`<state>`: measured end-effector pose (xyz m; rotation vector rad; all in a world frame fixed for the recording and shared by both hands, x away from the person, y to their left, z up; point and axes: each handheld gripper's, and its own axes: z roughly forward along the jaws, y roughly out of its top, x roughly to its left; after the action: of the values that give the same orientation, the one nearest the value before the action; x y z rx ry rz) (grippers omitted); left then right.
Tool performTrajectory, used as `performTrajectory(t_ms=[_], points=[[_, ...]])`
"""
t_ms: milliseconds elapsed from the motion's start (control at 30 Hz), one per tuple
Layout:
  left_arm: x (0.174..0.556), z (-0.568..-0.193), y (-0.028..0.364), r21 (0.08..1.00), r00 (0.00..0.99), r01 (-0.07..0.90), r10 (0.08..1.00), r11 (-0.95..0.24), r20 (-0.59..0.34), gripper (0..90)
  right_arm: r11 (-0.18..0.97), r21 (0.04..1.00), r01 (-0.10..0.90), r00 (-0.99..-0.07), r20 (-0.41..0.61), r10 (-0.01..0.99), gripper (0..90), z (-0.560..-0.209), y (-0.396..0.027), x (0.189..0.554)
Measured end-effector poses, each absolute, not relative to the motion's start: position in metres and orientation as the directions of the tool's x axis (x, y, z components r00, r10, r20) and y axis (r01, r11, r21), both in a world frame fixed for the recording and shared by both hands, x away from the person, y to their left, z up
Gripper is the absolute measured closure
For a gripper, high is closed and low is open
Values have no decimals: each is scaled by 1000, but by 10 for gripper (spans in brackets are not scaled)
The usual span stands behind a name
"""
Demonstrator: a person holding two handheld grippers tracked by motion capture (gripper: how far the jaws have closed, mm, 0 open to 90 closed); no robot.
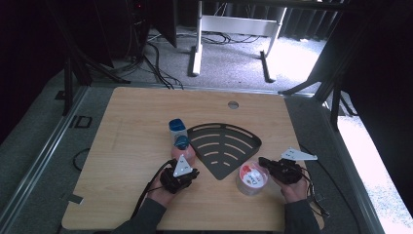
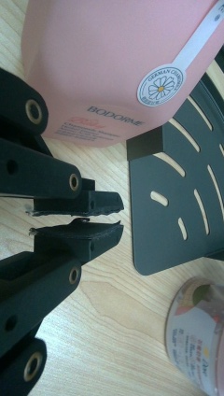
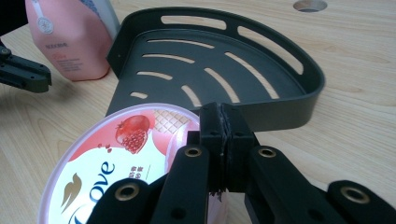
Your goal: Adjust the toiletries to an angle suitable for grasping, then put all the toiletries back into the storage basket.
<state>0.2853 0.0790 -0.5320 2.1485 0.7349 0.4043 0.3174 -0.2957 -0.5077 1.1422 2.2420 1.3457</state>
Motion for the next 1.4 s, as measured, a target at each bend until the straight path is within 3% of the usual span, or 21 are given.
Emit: performTrajectory(t_ms=[900, 1333, 1400], points=[[281, -528, 71, 790, 802, 341, 596, -509, 39, 808, 236, 826, 511, -648, 190, 738, 889, -507, -269, 293], [276, -524, 60, 797, 838, 328, 546, -507, 2, 590, 240, 828, 507, -649, 183, 739, 888, -507, -265, 289], [272, -524, 53, 801, 862, 314, 506, -509, -16, 548, 253, 827, 502, -660, 177, 730, 887, -507, -261, 287]])
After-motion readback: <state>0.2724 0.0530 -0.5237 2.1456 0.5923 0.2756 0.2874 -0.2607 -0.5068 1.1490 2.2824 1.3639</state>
